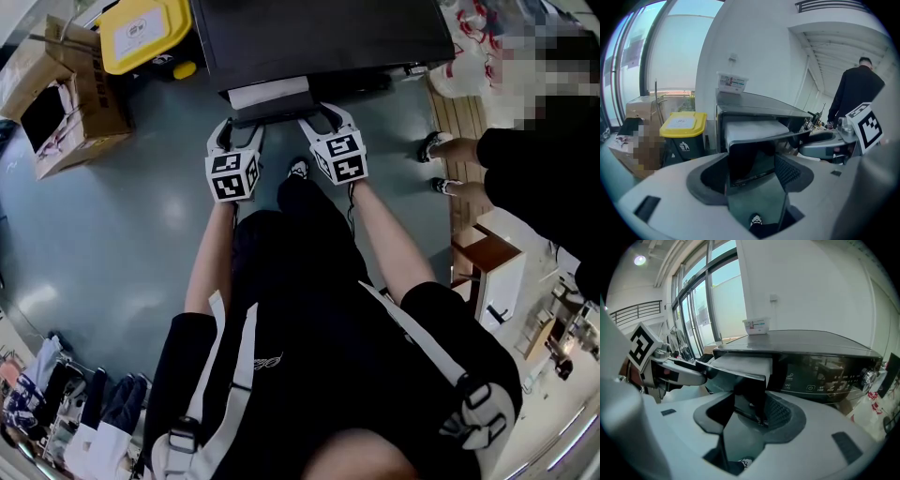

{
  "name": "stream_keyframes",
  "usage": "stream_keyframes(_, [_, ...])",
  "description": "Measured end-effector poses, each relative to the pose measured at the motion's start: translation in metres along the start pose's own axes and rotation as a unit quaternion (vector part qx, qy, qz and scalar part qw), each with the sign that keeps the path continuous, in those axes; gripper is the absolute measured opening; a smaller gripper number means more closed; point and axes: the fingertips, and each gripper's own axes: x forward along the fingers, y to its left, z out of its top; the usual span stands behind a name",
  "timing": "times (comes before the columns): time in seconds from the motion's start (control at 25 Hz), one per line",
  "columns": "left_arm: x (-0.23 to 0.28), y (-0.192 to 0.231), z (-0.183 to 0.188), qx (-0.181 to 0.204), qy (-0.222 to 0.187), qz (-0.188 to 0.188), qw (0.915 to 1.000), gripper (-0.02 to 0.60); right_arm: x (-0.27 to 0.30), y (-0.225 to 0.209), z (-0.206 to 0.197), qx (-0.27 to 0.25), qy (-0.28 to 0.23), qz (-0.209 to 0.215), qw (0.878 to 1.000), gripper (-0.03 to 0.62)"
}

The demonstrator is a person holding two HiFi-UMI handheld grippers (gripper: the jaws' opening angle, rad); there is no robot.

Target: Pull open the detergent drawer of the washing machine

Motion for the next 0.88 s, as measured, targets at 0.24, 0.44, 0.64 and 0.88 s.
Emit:
stream_keyframes(0.24, [-0.003,-0.003,-0.005,0.0,0.002,-0.001,1.0,0.298,-0.003,0.002,-0.005,0.001,0.001,-0.001,1.0,0.201])
stream_keyframes(0.44, [-0.008,-0.005,-0.01,0.002,0.004,-0.004,1.0,0.298,-0.008,0.006,-0.01,0.003,0.003,-0.005,1.0,0.201])
stream_keyframes(0.64, [-0.013,-0.008,-0.013,0.002,0.007,-0.006,1.0,0.298,-0.013,0.009,-0.014,0.004,0.006,-0.008,1.0,0.201])
stream_keyframes(0.88, [-0.02,-0.013,-0.022,0.001,0.008,-0.007,0.9999,0.298,-0.021,0.014,-0.022,0.004,0.006,-0.009,1.0,0.201])
